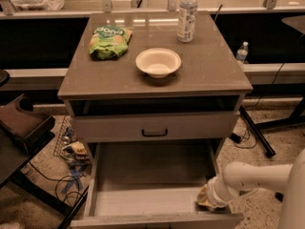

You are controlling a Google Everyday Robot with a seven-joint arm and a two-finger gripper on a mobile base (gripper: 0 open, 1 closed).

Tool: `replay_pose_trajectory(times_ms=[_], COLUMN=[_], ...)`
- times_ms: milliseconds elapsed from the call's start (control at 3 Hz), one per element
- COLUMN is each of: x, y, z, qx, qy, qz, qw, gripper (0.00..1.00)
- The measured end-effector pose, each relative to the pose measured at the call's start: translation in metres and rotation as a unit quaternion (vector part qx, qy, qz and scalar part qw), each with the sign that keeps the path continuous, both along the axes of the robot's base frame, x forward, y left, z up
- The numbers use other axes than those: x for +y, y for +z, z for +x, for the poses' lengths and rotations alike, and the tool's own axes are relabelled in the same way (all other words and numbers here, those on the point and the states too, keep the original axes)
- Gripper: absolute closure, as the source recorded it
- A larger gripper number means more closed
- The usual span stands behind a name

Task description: Open middle drawer

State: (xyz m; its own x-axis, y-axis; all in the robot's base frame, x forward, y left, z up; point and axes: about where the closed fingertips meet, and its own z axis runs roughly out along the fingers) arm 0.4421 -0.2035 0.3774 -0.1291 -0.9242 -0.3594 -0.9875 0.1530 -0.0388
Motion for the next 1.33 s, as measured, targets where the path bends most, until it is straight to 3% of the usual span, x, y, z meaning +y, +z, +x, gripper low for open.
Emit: replay_pose_trajectory(times_ms=[333,667,1000,1333], x=[0.02,0.027,0.028,0.028], y=[0.026,0.029,0.029,0.028], z=[-0.047,-0.069,-0.069,-0.07], qx=[0.01,0.023,0.024,0.025], qy=[-0.013,-0.007,-0.006,-0.006], qz=[-0.029,-0.037,-0.037,-0.036], qw=[0.9994,0.999,0.999,0.999], gripper=[1.0,1.0,0.82,0.51])
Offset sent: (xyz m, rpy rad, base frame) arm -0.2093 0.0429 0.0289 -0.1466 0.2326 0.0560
